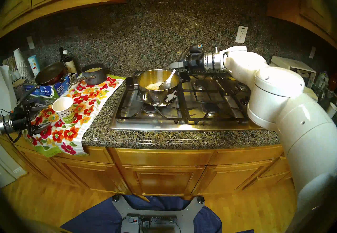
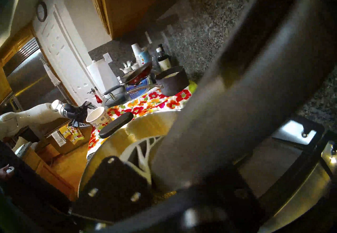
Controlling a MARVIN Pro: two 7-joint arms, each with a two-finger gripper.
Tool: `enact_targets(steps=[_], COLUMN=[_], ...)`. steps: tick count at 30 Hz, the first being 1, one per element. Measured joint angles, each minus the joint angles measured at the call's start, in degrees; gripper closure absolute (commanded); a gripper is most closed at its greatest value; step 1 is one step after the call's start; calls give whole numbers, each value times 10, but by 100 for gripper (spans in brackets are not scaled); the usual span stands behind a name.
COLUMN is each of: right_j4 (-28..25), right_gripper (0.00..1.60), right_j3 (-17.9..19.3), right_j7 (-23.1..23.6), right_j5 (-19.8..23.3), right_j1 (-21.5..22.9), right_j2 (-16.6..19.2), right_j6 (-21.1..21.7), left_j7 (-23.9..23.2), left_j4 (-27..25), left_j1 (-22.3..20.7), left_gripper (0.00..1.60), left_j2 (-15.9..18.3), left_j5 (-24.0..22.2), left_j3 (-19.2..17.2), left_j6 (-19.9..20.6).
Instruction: Pour oats into pot and stir with a spoon
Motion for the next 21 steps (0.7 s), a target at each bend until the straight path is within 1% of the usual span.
enact_targets(steps=[3,8,21], right_j4=[4,7,12], right_gripper=[160,160,160], right_j3=[3,4,5], right_j7=[-20,-39,-81], right_j5=[2,3,3], right_j1=[3,7,17], right_j2=[-13,-26,-48], right_j6=[-1,-2,-10], left_j7=[1,1,4], left_j4=[0,-1,-3], left_j1=[0,0,0], left_gripper=[0,0,0], left_j2=[0,0,0], left_j5=[2,4,9], left_j3=[1,2,6], left_j6=[-1,-1,-3])
